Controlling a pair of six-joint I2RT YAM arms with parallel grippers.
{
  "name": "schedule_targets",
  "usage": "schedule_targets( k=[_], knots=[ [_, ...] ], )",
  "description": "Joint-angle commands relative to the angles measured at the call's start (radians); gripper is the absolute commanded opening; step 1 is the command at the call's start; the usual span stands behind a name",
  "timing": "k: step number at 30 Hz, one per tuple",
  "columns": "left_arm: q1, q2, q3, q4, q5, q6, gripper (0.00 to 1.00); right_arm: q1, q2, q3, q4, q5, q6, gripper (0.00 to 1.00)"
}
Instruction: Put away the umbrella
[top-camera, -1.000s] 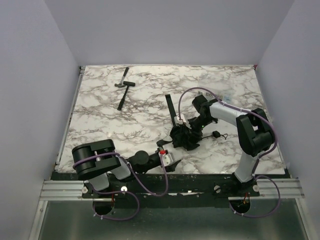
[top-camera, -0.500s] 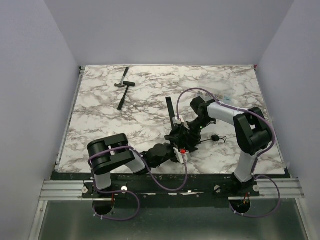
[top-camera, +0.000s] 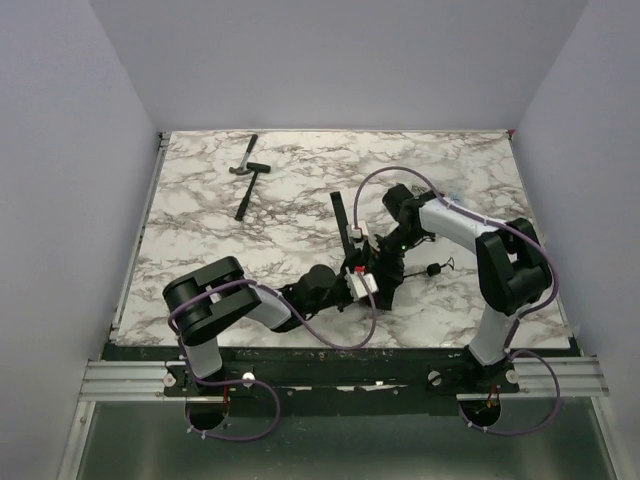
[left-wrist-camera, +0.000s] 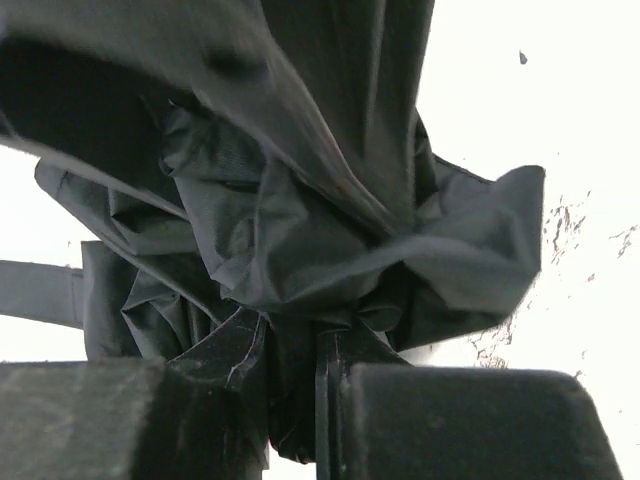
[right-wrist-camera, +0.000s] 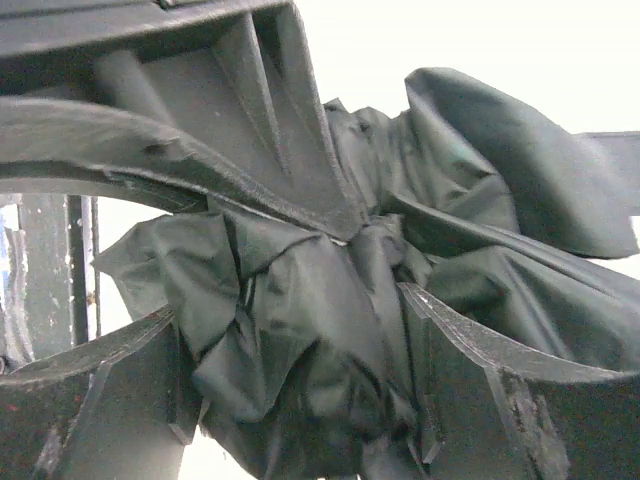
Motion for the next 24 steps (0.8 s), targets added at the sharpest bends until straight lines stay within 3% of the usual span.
schedule_targets(
  k=[1,7,10,12,13,14,17,21,24],
  knots=[
    [0.077,0.075,-0.074,-0.241,0.207,-0.258,0.00,-0.041,-0.074,0.131,-0.068,0.000,0.016,0.77],
    [0.141,0.143,-0.033,-0.316,0.321,-0.336,0.00,-0.099,-0.175,0.232,-0.112,0.006,-0.020,0.78],
    [0.187,0.164,-0.002,-0.358,0.387,-0.383,0.00,-0.122,-0.262,0.220,-0.142,-0.022,-0.143,0.79],
    [0.225,0.187,0.023,-0.397,0.440,-0.422,0.00,-0.124,-0.356,0.144,-0.152,-0.056,-0.300,0.86],
    [0.243,0.198,0.035,-0.419,0.464,-0.443,0.00,-0.124,-0.410,0.075,-0.143,-0.081,-0.400,0.96],
    [0.259,0.212,0.048,-0.438,0.486,-0.461,0.00,-0.124,-0.463,0.007,-0.119,-0.099,-0.464,0.99],
    [0.299,0.251,0.071,-0.465,0.542,-0.530,0.00,-0.123,-0.561,-0.188,-0.004,-0.125,-0.624,1.00],
    [0.339,0.325,0.089,-0.464,0.619,-0.624,0.00,-0.123,-0.533,-0.209,0.006,-0.134,-0.679,1.00],
    [0.354,0.373,0.089,-0.442,0.660,-0.677,0.00,-0.109,-0.552,-0.265,0.134,-0.112,-0.657,1.00]
  ],
)
